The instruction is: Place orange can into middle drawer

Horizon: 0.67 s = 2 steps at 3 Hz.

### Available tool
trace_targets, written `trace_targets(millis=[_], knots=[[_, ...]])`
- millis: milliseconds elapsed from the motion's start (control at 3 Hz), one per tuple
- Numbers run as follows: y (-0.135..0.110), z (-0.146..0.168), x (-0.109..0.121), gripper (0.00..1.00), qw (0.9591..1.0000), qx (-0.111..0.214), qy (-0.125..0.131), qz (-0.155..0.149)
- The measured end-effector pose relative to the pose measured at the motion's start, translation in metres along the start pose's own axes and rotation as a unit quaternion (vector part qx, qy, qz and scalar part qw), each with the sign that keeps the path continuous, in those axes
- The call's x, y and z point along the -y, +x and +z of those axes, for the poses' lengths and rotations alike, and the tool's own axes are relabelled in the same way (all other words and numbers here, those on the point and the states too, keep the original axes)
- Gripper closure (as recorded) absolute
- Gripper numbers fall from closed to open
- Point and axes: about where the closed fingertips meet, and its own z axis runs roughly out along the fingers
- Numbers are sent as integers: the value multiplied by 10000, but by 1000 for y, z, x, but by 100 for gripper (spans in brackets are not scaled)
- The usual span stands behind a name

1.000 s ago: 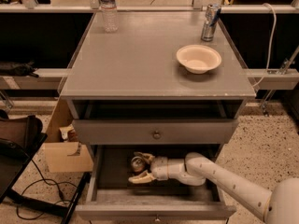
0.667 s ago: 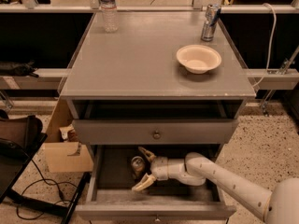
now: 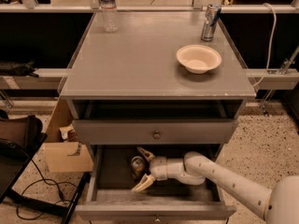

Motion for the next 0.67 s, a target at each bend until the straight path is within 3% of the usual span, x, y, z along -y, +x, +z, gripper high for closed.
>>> trace_targets(millis=[333, 667], knots=[[-13, -16, -10, 0, 9998, -112, 130, -110], [-30, -50, -43, 0, 9988, -358, 327, -108]])
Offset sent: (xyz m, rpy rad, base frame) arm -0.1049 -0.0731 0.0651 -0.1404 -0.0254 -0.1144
